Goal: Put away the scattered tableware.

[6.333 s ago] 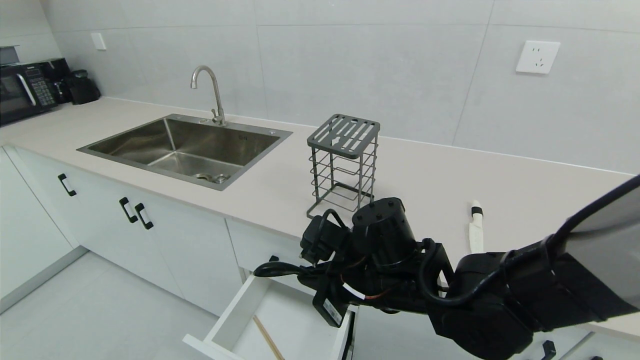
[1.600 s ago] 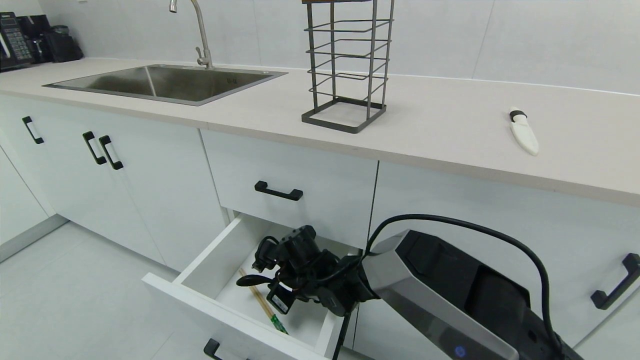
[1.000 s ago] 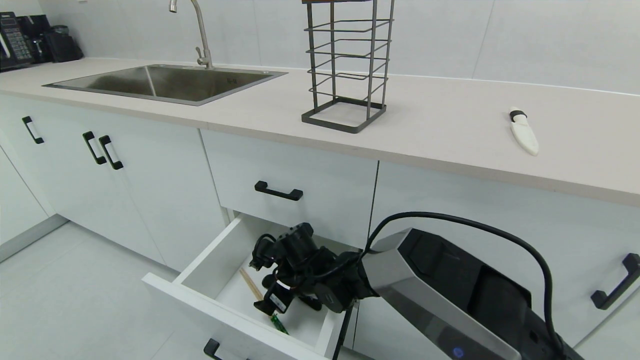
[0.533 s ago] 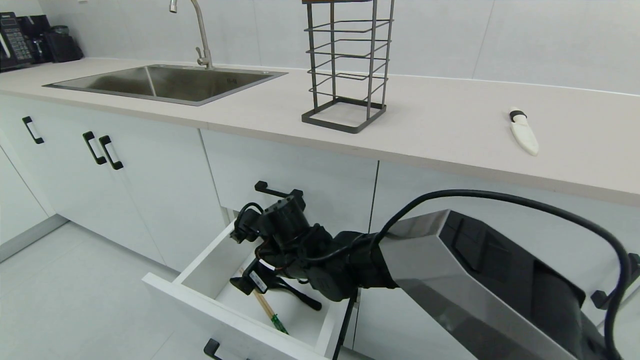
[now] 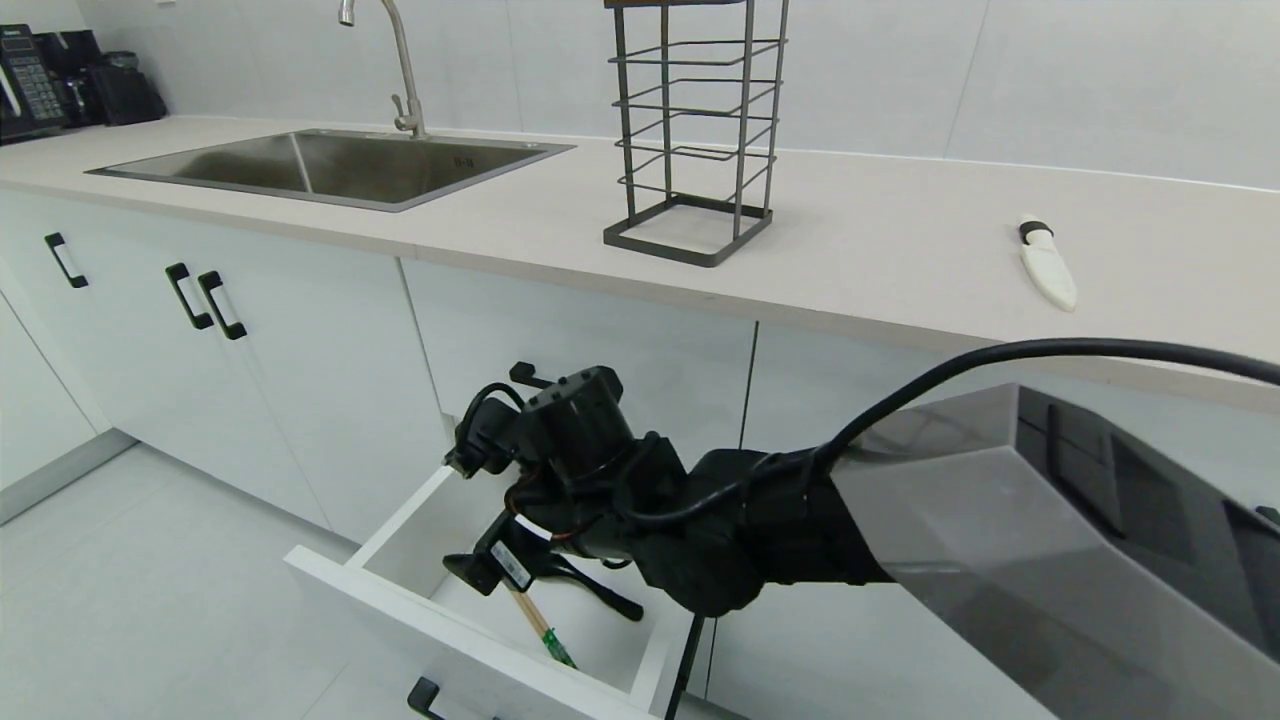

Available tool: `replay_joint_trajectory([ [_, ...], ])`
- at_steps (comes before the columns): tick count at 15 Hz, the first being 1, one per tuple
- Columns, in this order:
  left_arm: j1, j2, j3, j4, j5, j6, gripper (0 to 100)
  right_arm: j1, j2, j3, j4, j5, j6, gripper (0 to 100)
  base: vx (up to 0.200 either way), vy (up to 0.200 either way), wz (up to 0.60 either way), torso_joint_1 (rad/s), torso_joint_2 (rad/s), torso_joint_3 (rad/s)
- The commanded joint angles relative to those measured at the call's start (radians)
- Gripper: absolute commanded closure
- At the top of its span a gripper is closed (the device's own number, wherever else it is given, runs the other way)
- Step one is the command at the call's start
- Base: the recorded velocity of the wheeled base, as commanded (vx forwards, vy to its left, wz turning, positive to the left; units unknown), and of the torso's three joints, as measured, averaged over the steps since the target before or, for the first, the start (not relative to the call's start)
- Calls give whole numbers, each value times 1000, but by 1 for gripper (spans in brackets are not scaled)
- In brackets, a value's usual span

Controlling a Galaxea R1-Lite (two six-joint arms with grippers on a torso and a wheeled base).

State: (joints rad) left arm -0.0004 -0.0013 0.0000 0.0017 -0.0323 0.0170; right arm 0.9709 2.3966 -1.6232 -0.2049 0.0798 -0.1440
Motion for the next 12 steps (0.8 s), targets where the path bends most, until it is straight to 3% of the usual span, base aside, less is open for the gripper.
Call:
replay_joint_trajectory([
  [1,0,1,0,0,0,0,0,3,-143,152,-57,0,-2,0,0,0,0,0,0,0],
  [2,0,1,0,0,0,0,0,3,-172,197,-80,-2,-2,0,0,0,0,0,0,0],
  [5,0,1,0,0,0,0,0,-3,-363,517,-257,-60,3,0,0,0,0,0,0,0],
  [10,0,1,0,0,0,0,0,-50,-597,924,-436,-61,29,0,0,0,0,0,0,0],
  [11,0,1,0,0,0,0,0,-50,-597,924,-436,-61,29,0,0,0,0,0,0,0],
  [12,0,1,0,0,0,0,0,-69,-674,1016,-472,-58,29,0,0,0,0,0,0,0],
])
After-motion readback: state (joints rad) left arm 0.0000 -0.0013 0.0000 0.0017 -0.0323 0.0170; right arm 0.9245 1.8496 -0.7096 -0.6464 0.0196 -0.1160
